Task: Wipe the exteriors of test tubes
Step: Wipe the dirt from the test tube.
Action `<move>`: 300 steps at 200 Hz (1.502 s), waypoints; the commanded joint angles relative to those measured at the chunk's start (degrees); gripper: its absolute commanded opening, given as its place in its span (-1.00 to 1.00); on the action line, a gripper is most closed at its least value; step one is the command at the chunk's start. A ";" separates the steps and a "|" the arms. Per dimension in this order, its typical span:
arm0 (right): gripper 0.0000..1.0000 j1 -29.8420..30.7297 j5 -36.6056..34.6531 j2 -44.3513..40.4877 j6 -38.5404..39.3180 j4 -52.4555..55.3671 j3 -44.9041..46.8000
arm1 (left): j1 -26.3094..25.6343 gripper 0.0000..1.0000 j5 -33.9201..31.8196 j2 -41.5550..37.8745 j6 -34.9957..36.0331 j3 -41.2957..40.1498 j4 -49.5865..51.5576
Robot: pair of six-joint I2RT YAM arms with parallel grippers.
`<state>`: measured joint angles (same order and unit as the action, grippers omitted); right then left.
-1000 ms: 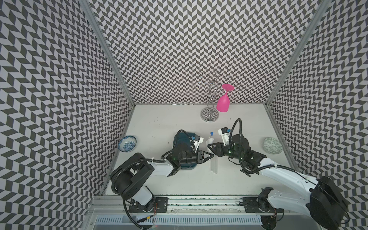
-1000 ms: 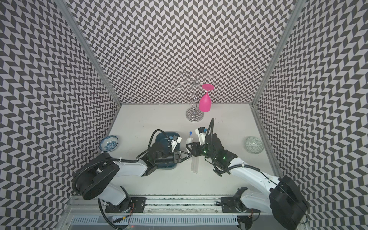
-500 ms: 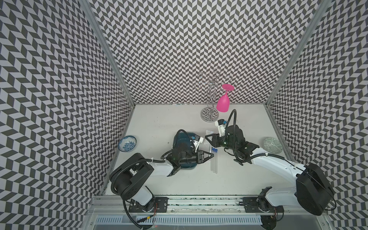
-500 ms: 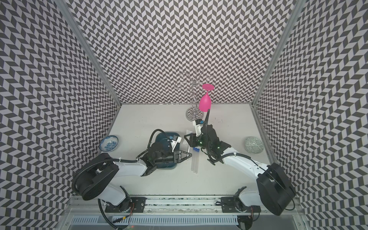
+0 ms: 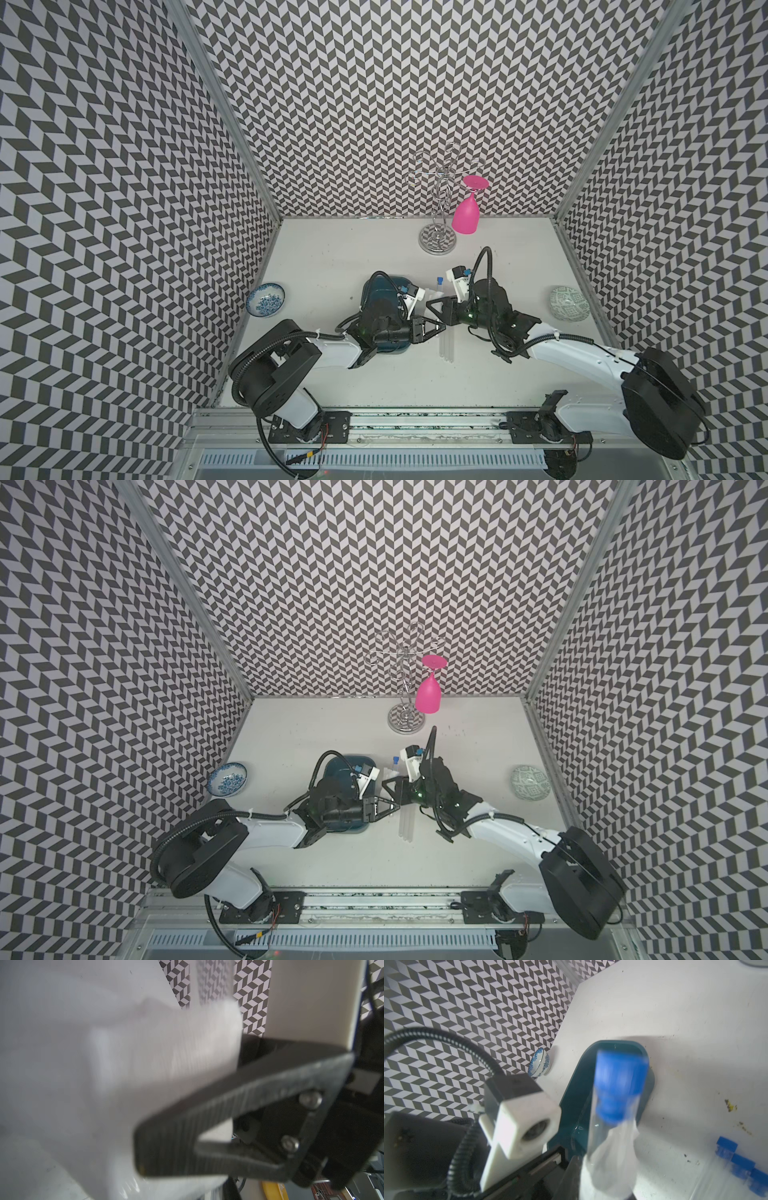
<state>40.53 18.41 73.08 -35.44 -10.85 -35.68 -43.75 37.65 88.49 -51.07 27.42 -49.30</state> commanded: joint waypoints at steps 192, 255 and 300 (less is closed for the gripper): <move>-0.56 -1.59 5.58 0.47 0.89 -3.77 1.59 | 1.17 -0.80 0.67 -1.28 -1.37 -0.70 -4.71; -0.63 -0.38 4.17 -0.86 -0.74 -5.19 4.91 | 1.29 -0.77 0.89 -1.60 -1.26 -0.82 -4.33; -0.73 -0.62 3.76 -0.30 1.44 -3.38 0.25 | 1.26 -0.57 0.16 -3.71 -1.22 -2.06 -2.86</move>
<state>39.75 23.73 72.60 -37.93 -15.84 -33.01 -43.09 38.35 87.61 -50.81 25.93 -50.57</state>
